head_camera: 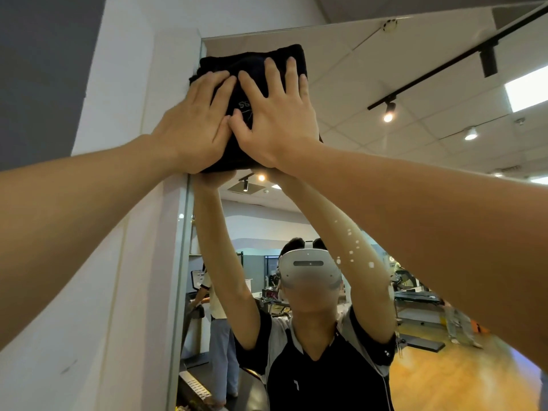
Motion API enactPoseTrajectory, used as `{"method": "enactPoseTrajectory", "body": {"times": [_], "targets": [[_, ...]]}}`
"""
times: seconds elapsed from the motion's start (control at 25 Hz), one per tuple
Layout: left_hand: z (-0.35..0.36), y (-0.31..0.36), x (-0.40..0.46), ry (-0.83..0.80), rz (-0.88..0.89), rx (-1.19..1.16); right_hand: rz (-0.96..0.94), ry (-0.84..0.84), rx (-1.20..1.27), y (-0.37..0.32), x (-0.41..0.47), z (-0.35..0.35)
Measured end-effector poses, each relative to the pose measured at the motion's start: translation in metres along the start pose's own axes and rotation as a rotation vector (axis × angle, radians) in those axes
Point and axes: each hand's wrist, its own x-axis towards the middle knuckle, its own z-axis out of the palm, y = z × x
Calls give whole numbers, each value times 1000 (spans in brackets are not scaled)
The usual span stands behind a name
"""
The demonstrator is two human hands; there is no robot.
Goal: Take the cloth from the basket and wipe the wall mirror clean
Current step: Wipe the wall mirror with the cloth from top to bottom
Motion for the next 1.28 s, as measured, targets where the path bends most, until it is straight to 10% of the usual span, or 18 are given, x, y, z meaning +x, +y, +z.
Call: {"method": "enactPoseTrajectory", "body": {"times": [1.28], "targets": [[23, 80, -128, 1, -61, -11, -74, -16, 12, -7, -142, 1]]}}
